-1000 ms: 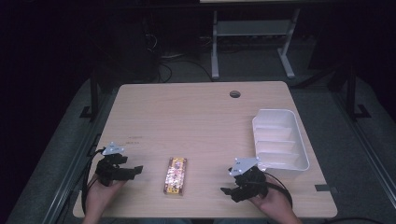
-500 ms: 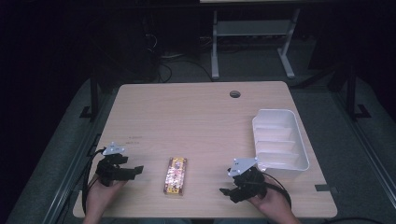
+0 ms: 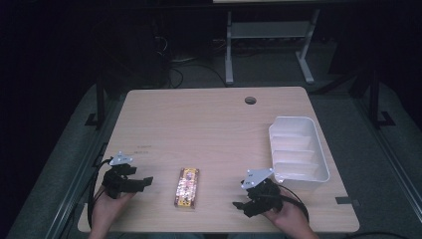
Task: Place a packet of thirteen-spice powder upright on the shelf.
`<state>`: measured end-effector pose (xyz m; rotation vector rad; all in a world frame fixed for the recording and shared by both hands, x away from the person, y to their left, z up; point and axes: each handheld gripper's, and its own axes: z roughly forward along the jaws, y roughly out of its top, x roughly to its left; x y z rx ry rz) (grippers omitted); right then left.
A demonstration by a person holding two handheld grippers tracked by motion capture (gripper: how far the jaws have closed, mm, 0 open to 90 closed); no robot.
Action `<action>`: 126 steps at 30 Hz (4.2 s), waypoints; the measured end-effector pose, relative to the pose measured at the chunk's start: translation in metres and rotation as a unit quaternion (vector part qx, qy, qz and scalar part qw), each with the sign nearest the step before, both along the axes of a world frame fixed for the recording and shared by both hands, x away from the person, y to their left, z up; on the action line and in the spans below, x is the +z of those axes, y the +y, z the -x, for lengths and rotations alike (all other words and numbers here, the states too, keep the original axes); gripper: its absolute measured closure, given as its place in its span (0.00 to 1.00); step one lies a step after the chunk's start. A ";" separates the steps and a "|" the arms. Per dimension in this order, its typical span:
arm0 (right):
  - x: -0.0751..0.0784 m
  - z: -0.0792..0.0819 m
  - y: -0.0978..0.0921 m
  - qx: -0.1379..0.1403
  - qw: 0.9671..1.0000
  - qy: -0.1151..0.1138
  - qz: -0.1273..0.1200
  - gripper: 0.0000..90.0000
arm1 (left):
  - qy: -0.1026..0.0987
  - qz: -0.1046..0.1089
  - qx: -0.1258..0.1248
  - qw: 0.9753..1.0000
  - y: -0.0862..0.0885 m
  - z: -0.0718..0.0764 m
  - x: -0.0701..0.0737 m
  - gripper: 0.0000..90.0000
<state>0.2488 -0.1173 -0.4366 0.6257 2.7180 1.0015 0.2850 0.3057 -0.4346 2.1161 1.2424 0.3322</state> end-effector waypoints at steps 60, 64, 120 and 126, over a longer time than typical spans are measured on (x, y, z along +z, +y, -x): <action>-0.003 -0.017 0.120 0.115 0.990 0.060 0.048 1.00 | -0.009 0.012 -0.014 1.000 -0.008 0.004 0.004 0.23; -0.004 -0.016 0.127 0.121 0.990 0.059 0.045 1.00 | -0.009 0.014 -0.014 1.000 -0.009 0.004 0.004 0.23; 0.016 -0.008 0.022 -0.004 1.000 -0.002 -0.002 0.54 | -0.028 -0.027 -0.130 0.991 -0.094 0.025 0.003 0.21; 0.014 -0.010 0.019 -0.018 1.000 -0.005 -0.007 0.50 | -0.020 -0.042 -0.133 0.990 -0.102 0.024 -0.002 0.22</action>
